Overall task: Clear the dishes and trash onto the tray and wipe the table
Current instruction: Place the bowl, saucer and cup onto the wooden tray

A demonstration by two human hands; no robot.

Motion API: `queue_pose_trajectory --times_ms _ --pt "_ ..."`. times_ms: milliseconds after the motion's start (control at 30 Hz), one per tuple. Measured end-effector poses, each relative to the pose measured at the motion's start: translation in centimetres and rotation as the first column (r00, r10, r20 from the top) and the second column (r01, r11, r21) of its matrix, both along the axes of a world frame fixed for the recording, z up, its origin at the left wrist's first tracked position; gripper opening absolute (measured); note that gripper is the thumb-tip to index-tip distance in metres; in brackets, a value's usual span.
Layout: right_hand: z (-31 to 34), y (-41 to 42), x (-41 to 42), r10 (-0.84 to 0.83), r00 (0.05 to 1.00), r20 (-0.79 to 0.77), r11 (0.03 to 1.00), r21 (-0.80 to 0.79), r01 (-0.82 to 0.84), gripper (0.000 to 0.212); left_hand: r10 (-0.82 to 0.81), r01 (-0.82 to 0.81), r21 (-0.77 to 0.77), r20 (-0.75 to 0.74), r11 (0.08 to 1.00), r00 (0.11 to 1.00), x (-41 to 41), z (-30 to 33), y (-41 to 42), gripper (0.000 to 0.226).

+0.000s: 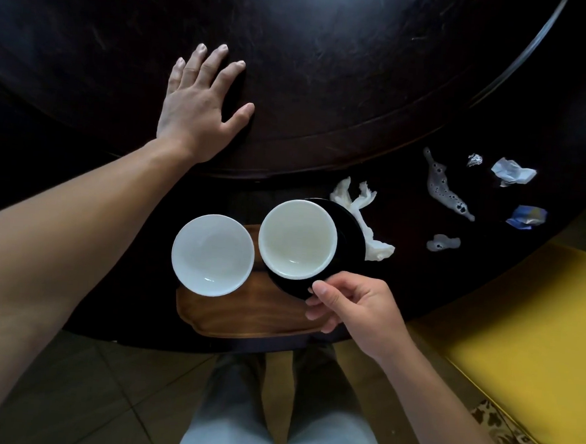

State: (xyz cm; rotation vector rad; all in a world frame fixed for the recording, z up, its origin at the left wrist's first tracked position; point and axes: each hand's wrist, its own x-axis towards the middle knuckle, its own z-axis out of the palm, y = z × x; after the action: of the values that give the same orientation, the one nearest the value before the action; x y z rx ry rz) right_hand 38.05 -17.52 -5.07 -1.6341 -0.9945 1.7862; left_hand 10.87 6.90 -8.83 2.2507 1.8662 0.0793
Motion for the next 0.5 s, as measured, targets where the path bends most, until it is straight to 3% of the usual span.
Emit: queue_pose_trajectory --times_ms 200,500 --pt "-0.2 -0.2 0.4 0.116 0.983 0.143 0.989 0.07 -0.127 0.025 -0.002 0.002 0.002 -0.002 1.0 1.0 0.1 0.0 0.0 0.07" --pt "-0.6 -0.1 1.1 0.218 0.941 0.26 0.973 0.021 -0.231 0.028 0.007 -0.007 -0.002 0.0 1.0 1.0 0.5 0.0 -0.1 0.069"
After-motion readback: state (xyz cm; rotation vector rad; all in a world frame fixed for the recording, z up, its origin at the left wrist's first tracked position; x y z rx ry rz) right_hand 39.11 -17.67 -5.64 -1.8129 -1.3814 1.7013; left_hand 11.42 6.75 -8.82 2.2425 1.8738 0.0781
